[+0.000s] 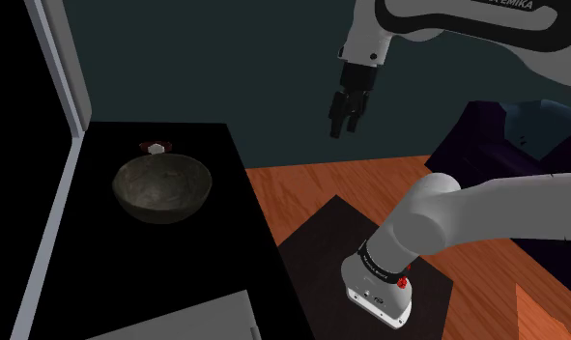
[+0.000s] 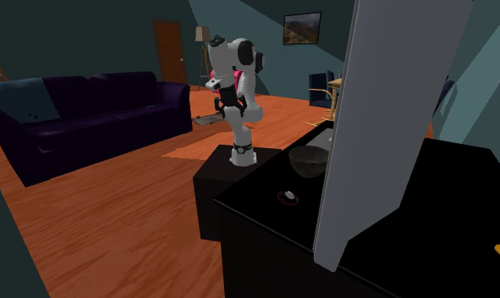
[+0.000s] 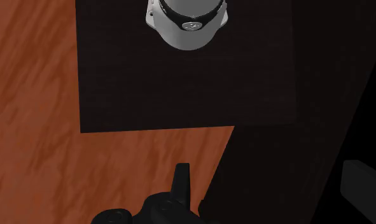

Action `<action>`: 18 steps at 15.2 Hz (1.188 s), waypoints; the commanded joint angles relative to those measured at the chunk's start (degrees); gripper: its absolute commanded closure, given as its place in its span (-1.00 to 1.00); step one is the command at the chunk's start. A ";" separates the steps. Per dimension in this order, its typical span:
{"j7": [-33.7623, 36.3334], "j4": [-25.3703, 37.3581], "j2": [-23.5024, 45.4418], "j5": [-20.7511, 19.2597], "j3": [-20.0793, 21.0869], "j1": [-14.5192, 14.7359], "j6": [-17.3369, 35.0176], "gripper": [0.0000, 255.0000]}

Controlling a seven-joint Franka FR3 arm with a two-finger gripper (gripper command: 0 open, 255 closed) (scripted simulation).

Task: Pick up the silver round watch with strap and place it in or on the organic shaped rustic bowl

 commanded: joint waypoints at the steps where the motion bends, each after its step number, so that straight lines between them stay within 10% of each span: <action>1: 0.00 0.00 0.00 0.00 0.00 0.00 0.00 -1.00; 18: -9.67 13.53 30.27 -0.90 6.74 8.34 25.31 -1.00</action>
